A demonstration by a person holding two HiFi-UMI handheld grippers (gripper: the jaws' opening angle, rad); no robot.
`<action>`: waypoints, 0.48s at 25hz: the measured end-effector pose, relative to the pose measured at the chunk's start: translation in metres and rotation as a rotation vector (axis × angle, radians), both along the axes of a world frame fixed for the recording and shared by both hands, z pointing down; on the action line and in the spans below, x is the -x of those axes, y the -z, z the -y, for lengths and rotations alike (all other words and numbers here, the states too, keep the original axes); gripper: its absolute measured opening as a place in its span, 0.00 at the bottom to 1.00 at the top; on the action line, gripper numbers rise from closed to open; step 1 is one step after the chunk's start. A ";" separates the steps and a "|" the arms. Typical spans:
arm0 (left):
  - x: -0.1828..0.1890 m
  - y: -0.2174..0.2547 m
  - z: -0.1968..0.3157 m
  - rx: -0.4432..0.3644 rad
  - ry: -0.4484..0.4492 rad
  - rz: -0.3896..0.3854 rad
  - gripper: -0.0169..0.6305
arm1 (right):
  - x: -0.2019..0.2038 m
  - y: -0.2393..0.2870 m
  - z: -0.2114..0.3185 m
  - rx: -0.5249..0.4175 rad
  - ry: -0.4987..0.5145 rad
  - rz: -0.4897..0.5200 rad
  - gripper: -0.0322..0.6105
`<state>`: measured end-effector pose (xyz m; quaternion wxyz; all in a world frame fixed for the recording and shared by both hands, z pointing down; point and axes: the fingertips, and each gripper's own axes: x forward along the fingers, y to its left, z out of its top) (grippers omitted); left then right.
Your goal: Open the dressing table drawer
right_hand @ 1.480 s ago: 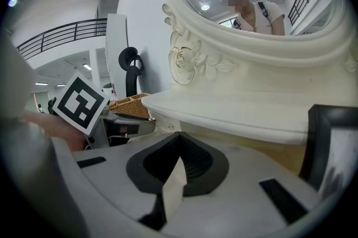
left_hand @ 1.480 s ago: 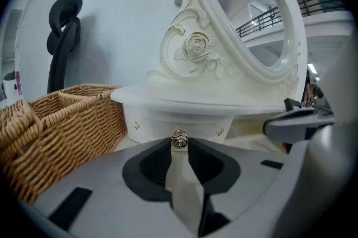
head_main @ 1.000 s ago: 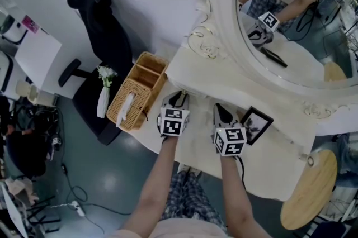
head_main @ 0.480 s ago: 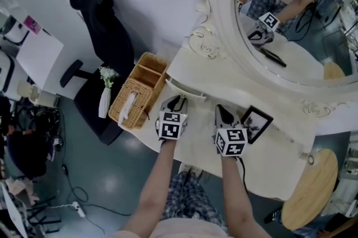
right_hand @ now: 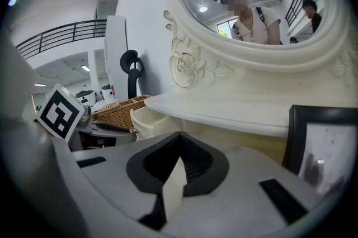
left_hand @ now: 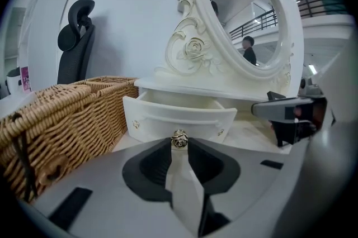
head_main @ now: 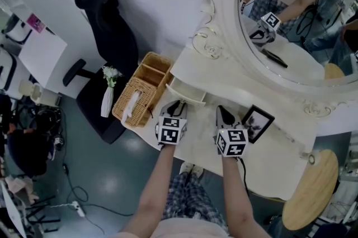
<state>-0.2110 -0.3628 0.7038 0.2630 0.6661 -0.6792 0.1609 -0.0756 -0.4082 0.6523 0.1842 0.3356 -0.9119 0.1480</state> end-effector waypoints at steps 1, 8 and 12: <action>0.000 0.000 -0.002 0.000 -0.002 0.001 0.20 | 0.000 0.000 -0.001 0.000 0.001 0.000 0.08; 0.001 -0.001 -0.012 0.003 -0.010 0.001 0.20 | 0.002 0.002 -0.006 -0.003 0.002 0.000 0.08; 0.000 -0.001 -0.012 0.004 -0.019 -0.006 0.20 | 0.002 0.004 -0.008 -0.006 0.001 0.004 0.08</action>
